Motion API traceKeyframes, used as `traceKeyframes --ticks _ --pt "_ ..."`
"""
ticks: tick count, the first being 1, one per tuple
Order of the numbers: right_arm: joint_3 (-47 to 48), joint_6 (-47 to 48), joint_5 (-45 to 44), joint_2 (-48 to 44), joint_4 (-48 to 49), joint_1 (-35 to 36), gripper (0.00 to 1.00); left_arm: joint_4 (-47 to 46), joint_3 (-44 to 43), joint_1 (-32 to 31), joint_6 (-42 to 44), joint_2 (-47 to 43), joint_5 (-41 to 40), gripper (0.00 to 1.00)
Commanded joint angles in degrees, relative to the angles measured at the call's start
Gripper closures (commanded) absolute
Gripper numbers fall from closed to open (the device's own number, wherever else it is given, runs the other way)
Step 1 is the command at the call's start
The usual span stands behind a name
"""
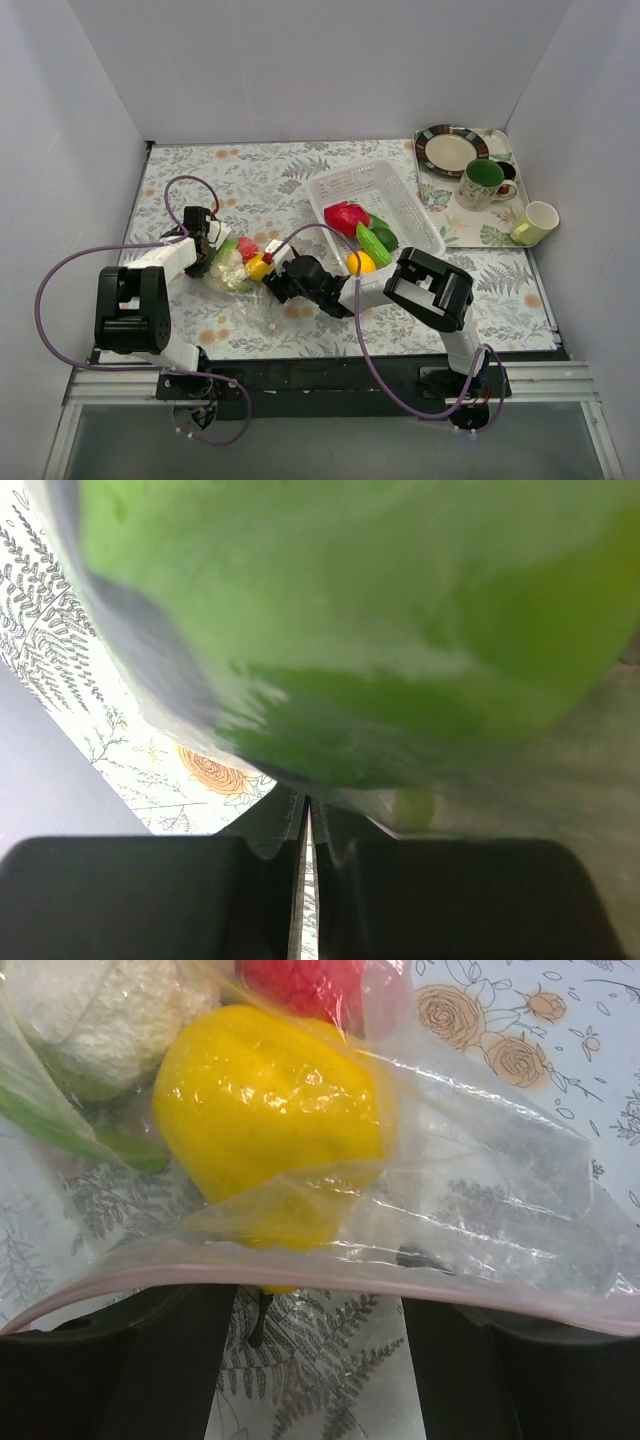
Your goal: Open the zip-top bag and remove the fake food
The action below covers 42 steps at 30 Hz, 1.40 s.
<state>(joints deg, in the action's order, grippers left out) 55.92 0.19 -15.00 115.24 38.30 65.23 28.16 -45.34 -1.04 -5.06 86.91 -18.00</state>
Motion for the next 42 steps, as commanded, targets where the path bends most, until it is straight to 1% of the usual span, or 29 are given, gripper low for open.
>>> traceKeyframes --ticks 1,4,5,7,8,10,11,13,19,22,26,28,29,30,32,33,34,35,36,37,38,40,41,42 --pt "3.05 -2.91 4.45 1.74 0.72 -0.28 0.3 -0.21 1.13 -0.1 1.19 -0.69 -0.99 1.0" --pt "4.28 -3.7 6.83 2.36 0.72 -0.19 0.38 -0.21 1.31 -0.1 1.19 -0.61 -1.07 1.0" --pt "5.24 -3.88 7.88 2.62 0.63 -0.19 0.43 -0.21 1.31 -0.1 0.93 -0.52 -1.16 1.0" --pt "6.21 -4.31 8.5 2.8 -0.16 -0.02 0.51 -0.13 1.4 -0.1 0.93 -0.34 -1.07 1.0" --pt "6.74 -4.4 8.59 2.97 -0.42 0.07 0.59 -0.13 1.31 -0.1 0.84 -0.25 -0.99 1.0" --pt "6.66 -4.93 8.76 2.8 -0.77 0.07 0.7 -0.13 1.13 -0.1 0.58 -0.08 -1.07 1.0" --pt "6.48 -5.28 8.59 2.36 -0.95 0.07 0.85 -0.21 1.22 -0.1 0.49 -0.08 -1.07 1.0" --pt "5.43 -5.81 8.33 1.75 -1.39 0.16 0.99 -0.21 1.22 -0.1 0.49 0.01 -1.25 1.0" --pt "-2.21 -7.21 6.92 -5.36 -1.21 0.6 0.99 -0.74 1.13 -0.1 0.05 0.18 -1.51 1.0" --pt "-6.94 -8.01 6.39 -11.6 -1.91 1.3 0.99 -1.7 1.22 -0.1 -0.48 0.71 -1.78 1.0" --pt "-11.97 -9.06 5.86 -21.17 -7.43 2.62 0.99 -2.76 0.78 -0.1 -1.26 1.85 -3.0 1.0" --pt "-13.81 -9.85 5.6 -24.26 -10.17 3.15 0.99 -2.67 -0.27 -0.1 -1.79 1.94 -2.92 1.0" --pt "-15.47 -10.03 5.08 -27.49 -11.48 3.58 0.99 -1.63 -0.88 -0.1 -2.75 1.94 -2.66 1.0" --pt "-16.45 -10.12 4.9 -29.18 -14.8 3.67 0.99 -0.75 -1.67 -0.1 -3.37 1.86 -2.13 1.0" --pt "-18.38 -10.73 3.15 -34.26 -18.86 3.67 0.99 2.49 -4.74 -0.1 -4.86 1.16 0.06 1.0" --pt "-18.83 -11.78 2.27 -36.21 -23.4 3.76 0.99 3.73 -5.89 -0.1 -6.18 0.72 0.85 1.0" --pt "-19.44 -12.66 1.65 -38.05 -25.19 3.59 0.99 5.13 -8.77 -0.1 -7.06 0.19 2.95 1.0" --pt "-21.36 -13.45 0.08 -42.68 -26.43 3.5 0.99 8.19 -10.19 -0.1 -7.85 -0.34 3.93 1.0" --pt "-22.42 -14.07 -0.72 -45.17 -27.22 3.41 0.99 9.79 -12.03 -0.1 -9.34 -1.56 5.07 1.0" --pt "-23.48 -14.33 -1.42 -47.63 -28.45 3.41 0.99 11.63 -13.79 -0.1 -10.22 -2.27 7.86 1.0" --pt "-23.84 -14.6 -3.61 -52.0 -29.59 3.41 0.99 15.22 -17.81 -0.1 -10.93 -2.97 9.28 1.0" --pt "-23.23 -15.56 -7.65 -55.46 -34.84 3.41 0.99 18.49 -21.61 -0.1 -12.95 -5.08 12.27 1.0" --pt "-22.7 -15.74 -12.8 -58.26 -36.36 3.24 0.99 21.81 -25.89 -0.1 -13.65 -5.61 15.24 1.0" --pt "-21.57 -15.92 -15.9 -59.42 -37.33 3.15 0.99 23.67 -27.94 -0.1 -14.36 -6.05 16.58 1.0"
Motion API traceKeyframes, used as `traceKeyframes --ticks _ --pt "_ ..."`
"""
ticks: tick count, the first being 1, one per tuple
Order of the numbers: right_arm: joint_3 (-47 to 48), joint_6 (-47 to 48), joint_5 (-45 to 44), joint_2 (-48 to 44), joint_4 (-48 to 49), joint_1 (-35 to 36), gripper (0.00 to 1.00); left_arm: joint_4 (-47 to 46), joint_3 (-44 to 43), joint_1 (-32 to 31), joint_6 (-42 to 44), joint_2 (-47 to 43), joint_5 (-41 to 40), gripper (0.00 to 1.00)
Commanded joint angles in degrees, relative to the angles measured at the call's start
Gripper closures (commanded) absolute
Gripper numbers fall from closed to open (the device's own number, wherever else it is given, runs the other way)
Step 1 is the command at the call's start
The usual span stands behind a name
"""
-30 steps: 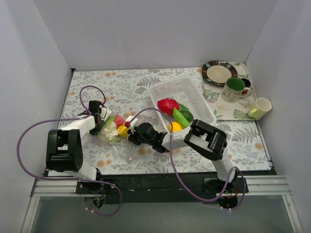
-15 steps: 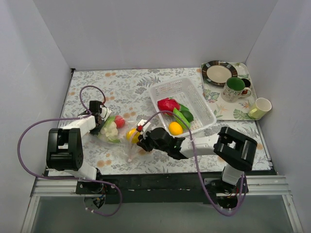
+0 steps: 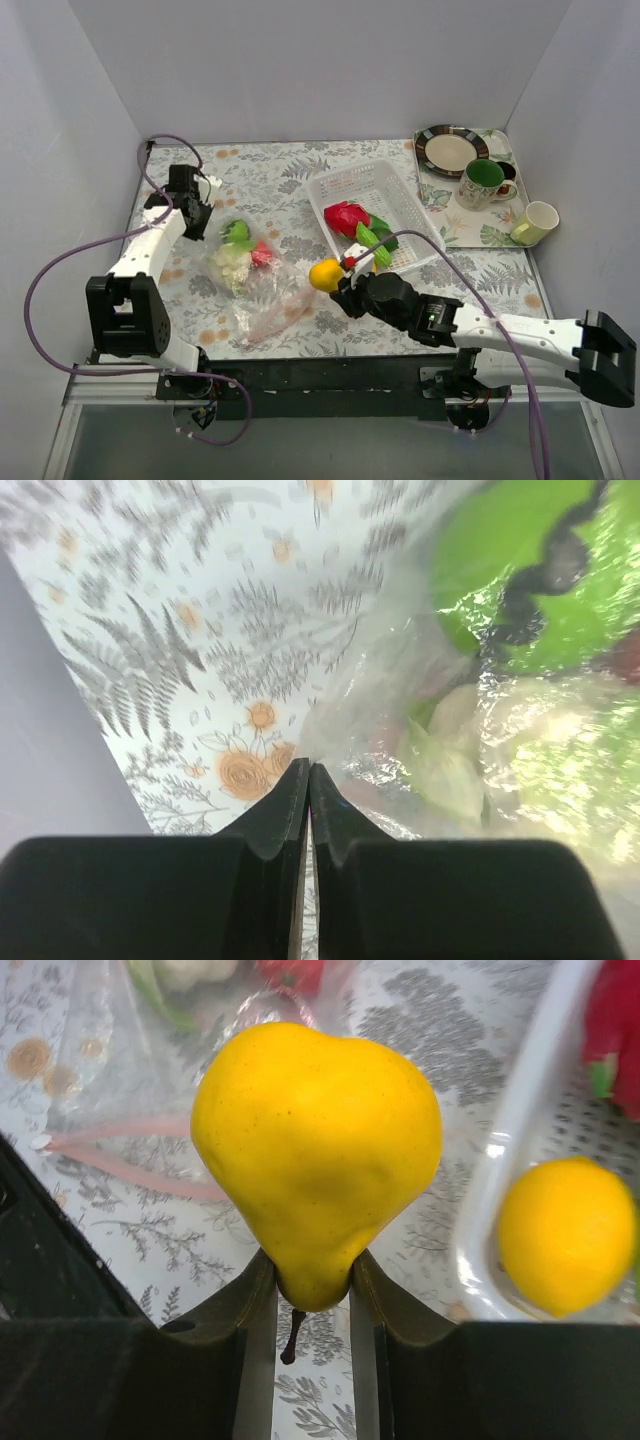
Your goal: Open the zip-top bag and remove the fake food
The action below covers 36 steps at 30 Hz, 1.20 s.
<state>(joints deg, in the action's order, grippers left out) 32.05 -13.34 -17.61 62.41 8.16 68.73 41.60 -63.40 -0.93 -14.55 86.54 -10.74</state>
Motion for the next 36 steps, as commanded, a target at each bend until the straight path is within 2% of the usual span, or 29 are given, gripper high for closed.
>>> traceKeyframes --ticks 1,2,4,10,13,17,18,19,21,22,23,24,26,29,31,33,36 --pt "2.83 -2.39 -16.64 -7.47 -8.07 -0.52 0.99 11.99 -12.25 -0.21 -6.1 -6.12 10.55 1.0" --pt "3.62 -2.48 -23.46 -8.26 -10.25 -1.74 0.99 15.4 -16.28 -0.21 -6.63 -6.3 14.22 1.0" --pt "6.26 -3.7 -29.73 -7.58 -12.63 -6.55 0.99 18.67 -20.52 -0.21 -8.29 -6.56 17.32 1.0" --pt "10.74 -5.11 -25.12 -0.03 -17.57 -23.87 0.99 30.27 -34.41 -0.48 -11.03 -7.09 26.73 1.0" --pt "12.67 -4.76 -22.4 5.5 -18.18 -27.76 0.99 31.78 -34.61 -0.57 -11.65 -8.23 29.02 1.0" --pt "15.49 -4.06 -19.84 10.62 -18.54 -28.47 0.98 29.94 -27.32 -0.65 -11.47 -12.79 28.67 1.0" --pt "16.1 -3.54 -19.4 11.23 -18.71 -28.48 0.93 29.68 -26.35 -0.57 -11.56 -13.32 28.76 1.0" --pt "16.63 -3.36 -18.35 12.02 -18.62 -28.48 0.7 29.76 -26.25 -0.57 -11.64 -13.68 29.46 1.0" --pt "17.6 -2.3 -17.82 12.21 -18.36 -28.39 0.43 30.81 -28.79 -0.57 -12.61 -12.99 31.04 1.0" --pt "17.78 -2.3 -17.99 12.03 -18.36 -28.39 0.15 32.91 -34.46 -0.65 -13.05 -12.11 33.48 1.0" --pt "17.78 -2.13 -18.08 11.77 -17.92 -28.39 0.05 34.14 -37.91 -0.65 -13.57 -10.71 34.81 1.0" --pt "17.52 -2.04 -18.16 11.51 -17.48 -28.39 0.02 35.55 -42.47 -0.65 -14.19 -8.0 36.3 1.0" --pt "17.34 -2.12 -18.43 10.8 -16.78 -28.39 0.01 37.85 -53.17 -0.65 -16.73 -5.69 40.95 1.0" --pt "16.9 -2.56 -17.55 10.19 -16.25 -28.39 0.02 37.76 -56.05 -0.65 -17.1 -5.07 44.83 1.0" --pt "16.64 -2.83 -17.2 9.58 -16.42 -28.21 0.02 37.5 -52.82 -0.65 -15.52 -7.68 47.38 1.0" --pt "16.11 -3.09 -17.11 8.17 -16.08 -27.95 0.01 36.45 -44.39 -0.65 -14.81 -10.77 53.09 1.0" --pt "15.5 -2.57 -16.58 7.02 -15.28 -27.77 0.01 31.71 -33.77 -0.65 -15.08 -16.05 54.08 1.0"
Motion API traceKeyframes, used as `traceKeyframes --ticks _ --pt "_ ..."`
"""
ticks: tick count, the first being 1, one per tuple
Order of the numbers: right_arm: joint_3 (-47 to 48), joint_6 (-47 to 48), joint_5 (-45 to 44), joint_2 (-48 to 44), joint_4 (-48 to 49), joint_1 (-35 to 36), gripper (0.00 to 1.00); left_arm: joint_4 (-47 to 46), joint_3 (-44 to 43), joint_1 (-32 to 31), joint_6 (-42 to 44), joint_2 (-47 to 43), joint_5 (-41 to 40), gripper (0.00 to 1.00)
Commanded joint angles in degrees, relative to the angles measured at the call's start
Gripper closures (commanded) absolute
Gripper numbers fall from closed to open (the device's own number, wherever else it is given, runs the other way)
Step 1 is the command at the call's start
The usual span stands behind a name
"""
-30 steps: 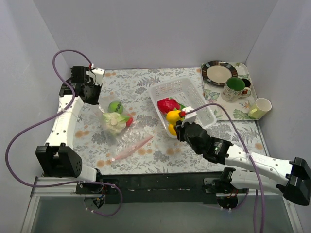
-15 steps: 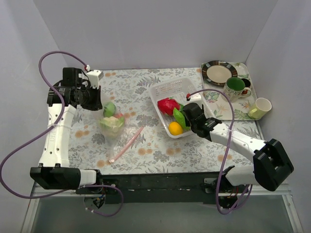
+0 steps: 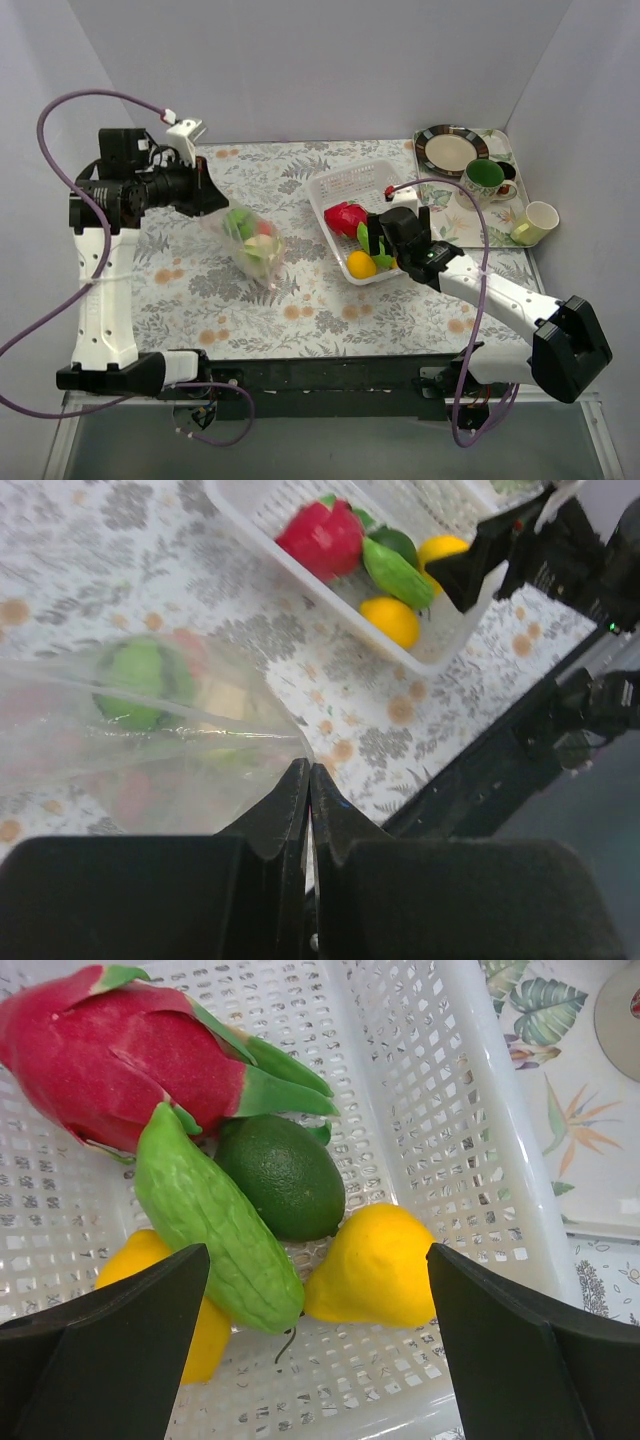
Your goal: Open the zip-top bag and remove the fake food
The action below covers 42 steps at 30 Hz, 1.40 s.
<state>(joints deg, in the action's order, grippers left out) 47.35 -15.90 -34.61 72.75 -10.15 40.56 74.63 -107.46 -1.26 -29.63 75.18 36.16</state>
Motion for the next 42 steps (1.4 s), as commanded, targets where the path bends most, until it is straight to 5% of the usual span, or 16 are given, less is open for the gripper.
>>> traceKeyframes --ticks 1,5,17,25,34,42 --pt "0.8 0.17 0.68 -3.32 2.95 0.49 0.01 -2.37 11.38 -0.33 0.53 -5.38 6.38 1.0" --pt "1.95 1.31 0.86 -4.11 3.03 2.51 0.01 -2.73 17.0 -0.33 4.92 -7.22 -0.46 1.0" --pt "2.92 6.67 0.6 0.19 6.81 17.09 0.02 -35.94 64.7 -0.24 17.75 -22.79 -46.67 1.0" --pt "4.94 7.9 5.86 7.4 9.63 18.07 0.01 -53.96 81.43 0.11 24.87 -18.06 -54.97 1.0" --pt "9.16 13.52 16.59 20.31 22.71 17.98 0.01 -70.58 83.38 1.95 32.7 -0.84 -54.71 1.0" --pt "24.07 15.73 24.31 34.73 24.13 14.99 0.01 -77.87 76.35 5.56 38.23 13.93 -54.35 1.0"
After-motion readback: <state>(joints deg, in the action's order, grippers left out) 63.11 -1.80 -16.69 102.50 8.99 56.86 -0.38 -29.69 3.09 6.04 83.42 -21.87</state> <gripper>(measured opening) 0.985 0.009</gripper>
